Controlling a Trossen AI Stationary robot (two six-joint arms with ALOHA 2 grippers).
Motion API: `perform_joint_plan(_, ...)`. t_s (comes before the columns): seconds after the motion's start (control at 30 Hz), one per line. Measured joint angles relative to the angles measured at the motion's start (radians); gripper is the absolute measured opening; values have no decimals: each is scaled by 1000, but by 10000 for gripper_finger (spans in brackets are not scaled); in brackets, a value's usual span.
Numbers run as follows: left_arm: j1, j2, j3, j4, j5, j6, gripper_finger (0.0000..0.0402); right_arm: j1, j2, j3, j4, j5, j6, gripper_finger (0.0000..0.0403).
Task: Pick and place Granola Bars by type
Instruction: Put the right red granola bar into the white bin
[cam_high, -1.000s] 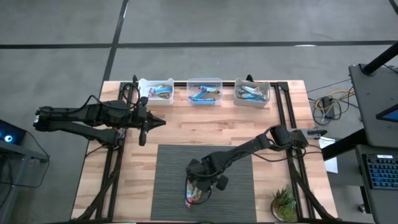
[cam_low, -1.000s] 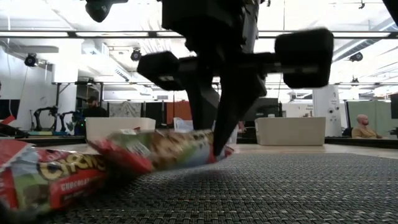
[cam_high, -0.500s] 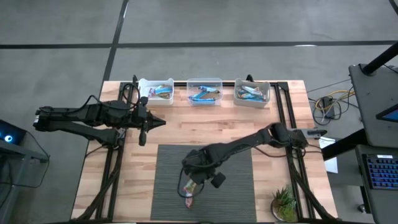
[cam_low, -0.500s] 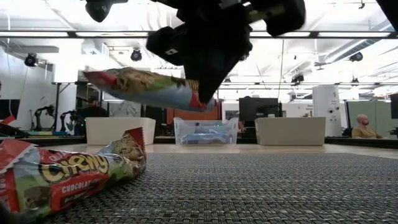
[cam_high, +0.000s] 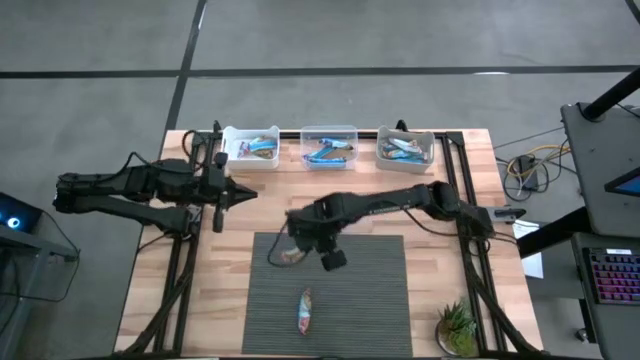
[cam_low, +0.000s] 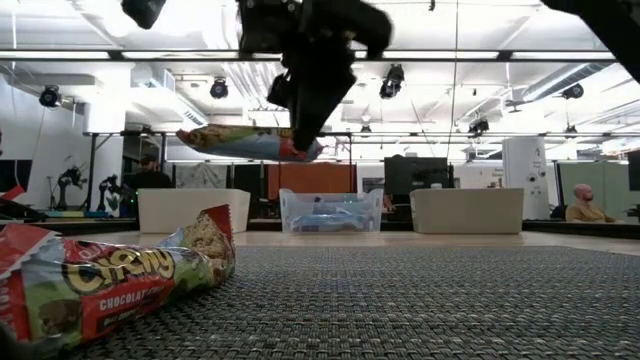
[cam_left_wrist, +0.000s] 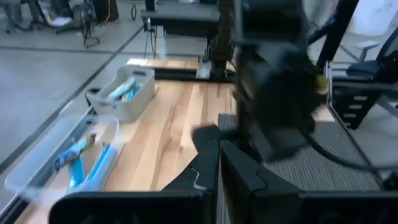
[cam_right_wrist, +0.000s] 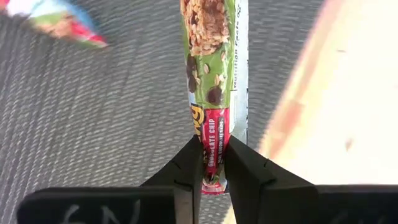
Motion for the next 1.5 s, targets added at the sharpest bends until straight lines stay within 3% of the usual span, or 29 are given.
perform_joint_plan(0.1,0,-38,12,-83,-22,-15,0,-48,0,17,0,-1,29,49)
perform_joint_plan(0.33,1,-90,76,-222,-253,-40,0,-166,0,79,2,0,121,48)
perform_joint_plan(0.43,1,-94,109,-276,-308,-50,0,-216,0,112,3,-1,167,48)
perform_joint_plan(0.83,2,-95,244,-461,-312,-134,0,-381,-2,256,32,-10,214,47)
perform_joint_plan(0.97,2,-90,242,-469,-303,-157,0,-428,-3,255,81,-78,255,47)
perform_joint_plan(1.5,2,-55,213,-488,-292,-209,0,-514,1,248,472,-132,326,47)
